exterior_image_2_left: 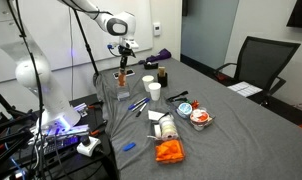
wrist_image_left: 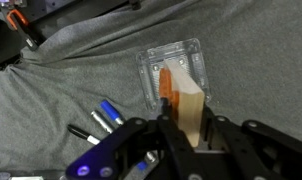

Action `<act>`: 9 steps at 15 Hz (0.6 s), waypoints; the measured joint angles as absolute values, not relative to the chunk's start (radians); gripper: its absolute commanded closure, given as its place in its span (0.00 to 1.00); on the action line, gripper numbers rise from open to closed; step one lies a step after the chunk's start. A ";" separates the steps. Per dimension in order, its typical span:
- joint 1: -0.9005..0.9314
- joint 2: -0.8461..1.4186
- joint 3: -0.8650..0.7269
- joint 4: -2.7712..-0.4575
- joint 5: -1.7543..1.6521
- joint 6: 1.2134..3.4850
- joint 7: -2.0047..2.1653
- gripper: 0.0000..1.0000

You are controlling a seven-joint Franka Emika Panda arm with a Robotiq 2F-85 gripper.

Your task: Take the wooden block out of the cup on the left and put it in the container on the left.

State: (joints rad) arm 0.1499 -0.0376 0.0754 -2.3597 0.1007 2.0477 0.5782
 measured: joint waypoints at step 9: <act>0.152 0.028 0.097 -2.414 0.016 2.154 0.656 0.93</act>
State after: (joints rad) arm 0.1515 0.0277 0.0968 -2.4144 0.0161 2.1537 0.6560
